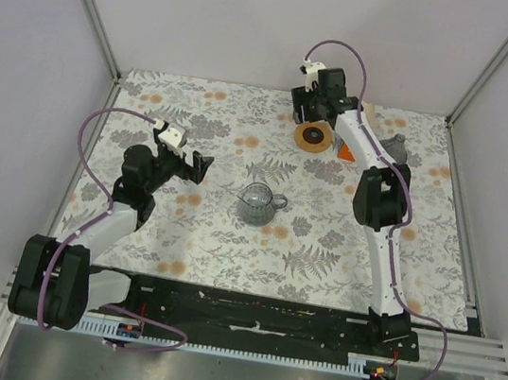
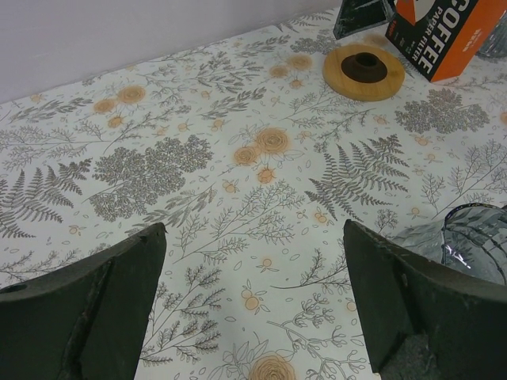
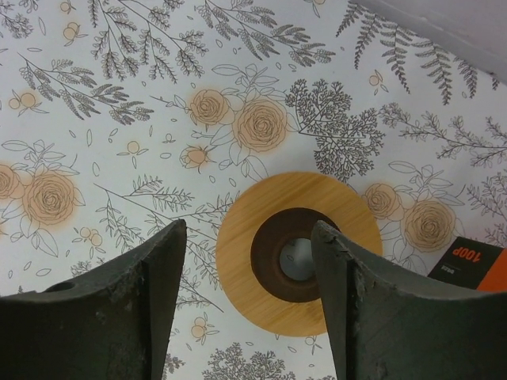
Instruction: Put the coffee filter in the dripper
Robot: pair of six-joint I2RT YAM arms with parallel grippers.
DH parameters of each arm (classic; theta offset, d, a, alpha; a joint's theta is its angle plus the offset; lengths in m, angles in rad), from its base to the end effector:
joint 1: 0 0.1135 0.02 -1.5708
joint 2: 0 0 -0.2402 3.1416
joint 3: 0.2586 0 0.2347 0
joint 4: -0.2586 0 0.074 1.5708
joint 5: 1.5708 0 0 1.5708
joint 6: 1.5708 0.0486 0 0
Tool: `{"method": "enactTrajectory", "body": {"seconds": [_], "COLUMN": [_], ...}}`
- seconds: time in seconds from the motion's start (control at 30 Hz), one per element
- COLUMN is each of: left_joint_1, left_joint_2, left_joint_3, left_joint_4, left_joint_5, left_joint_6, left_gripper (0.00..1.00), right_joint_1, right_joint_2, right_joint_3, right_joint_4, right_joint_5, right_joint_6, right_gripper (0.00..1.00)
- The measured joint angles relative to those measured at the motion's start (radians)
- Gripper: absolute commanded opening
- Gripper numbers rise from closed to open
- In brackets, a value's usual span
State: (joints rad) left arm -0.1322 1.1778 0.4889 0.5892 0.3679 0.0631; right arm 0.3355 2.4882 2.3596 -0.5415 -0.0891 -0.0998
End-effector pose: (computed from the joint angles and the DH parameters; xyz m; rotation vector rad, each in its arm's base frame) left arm 0.2555 -0.0516 0.2256 0.4382 1.6180 -0.3590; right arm 0.5079 0.1817 0.2139 -0.5325 2.1835 0.2272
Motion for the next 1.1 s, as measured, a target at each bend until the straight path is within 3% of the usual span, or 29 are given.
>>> {"method": "enactTrajectory", "body": {"seconds": [0.17,0.73,1.1], "left_joint_1": [0.000,0.000,0.000], "left_joint_2": [-0.001,-0.001,-0.007], "left_joint_3": [0.000,0.000,-0.014], "left_joint_4": [-0.013,-0.011,-0.006], "left_joint_5": [0.000,0.000,-0.001], "left_joint_6": [0.000,0.000,0.000], "left_gripper": [0.98,0.98,0.97], "right_joint_1": [0.000,-0.031,-0.058], "right_joint_2": [0.021,0.078,0.131], "right_joint_3": [0.005,0.062,0.111], "right_joint_4": [-0.023,-0.180,-0.216], "right_joint_5": [0.011,0.030,-0.105], "right_joint_6": [0.023,0.204,0.284], "right_gripper": [0.62,0.63,0.57]}}
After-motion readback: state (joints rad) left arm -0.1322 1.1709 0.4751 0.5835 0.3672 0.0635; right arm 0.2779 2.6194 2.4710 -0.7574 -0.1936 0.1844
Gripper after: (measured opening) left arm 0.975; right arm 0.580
